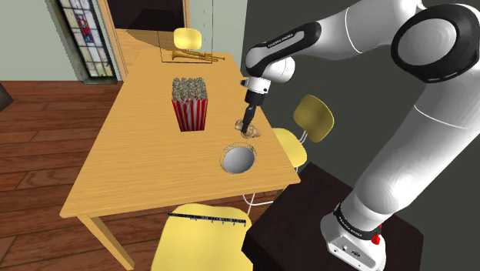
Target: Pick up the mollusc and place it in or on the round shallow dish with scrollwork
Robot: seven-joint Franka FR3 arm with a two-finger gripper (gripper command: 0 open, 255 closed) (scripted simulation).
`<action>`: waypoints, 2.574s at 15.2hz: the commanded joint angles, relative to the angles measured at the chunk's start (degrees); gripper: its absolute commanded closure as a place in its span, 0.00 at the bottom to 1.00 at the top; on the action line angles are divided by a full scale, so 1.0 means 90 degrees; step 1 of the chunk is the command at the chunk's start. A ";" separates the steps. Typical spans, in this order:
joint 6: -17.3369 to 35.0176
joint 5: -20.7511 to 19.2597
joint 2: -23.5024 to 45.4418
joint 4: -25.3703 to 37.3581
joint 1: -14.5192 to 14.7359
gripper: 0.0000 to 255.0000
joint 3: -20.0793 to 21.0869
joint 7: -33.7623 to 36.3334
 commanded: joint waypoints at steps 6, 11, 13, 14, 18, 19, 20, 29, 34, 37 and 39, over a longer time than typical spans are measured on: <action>0.0532 0.0266 -0.0176 -0.0530 0.0336 1.00 0.0318 0.0350; 0.0919 0.0336 0.0115 -0.0645 0.0355 1.00 0.0336 0.0200; 0.1072 0.0367 0.0240 -0.0681 0.0362 1.00 0.0343 0.0139; 0.1149 0.0382 0.0304 -0.0697 0.0365 1.00 0.0347 0.0108; 0.1366 0.0429 0.0494 -0.0735 0.0375 1.00 0.0357 0.0017; 0.1366 0.0429 0.0494 -0.0735 0.0375 1.00 0.0357 0.0017; 0.1366 0.0429 0.0495 -0.0735 0.0375 1.00 0.0357 0.0017; 0.1367 0.0429 0.0495 -0.0735 0.0375 0.00 0.0357 0.0017; 0.0581 0.0202 0.0071 -0.0409 0.0219 0.00 0.0211 0.0134; 0.0581 0.0202 0.0071 -0.0409 0.0219 0.00 0.0211 0.0134; 0.0581 0.0202 0.0071 -0.0409 0.0219 0.00 0.0211 0.0134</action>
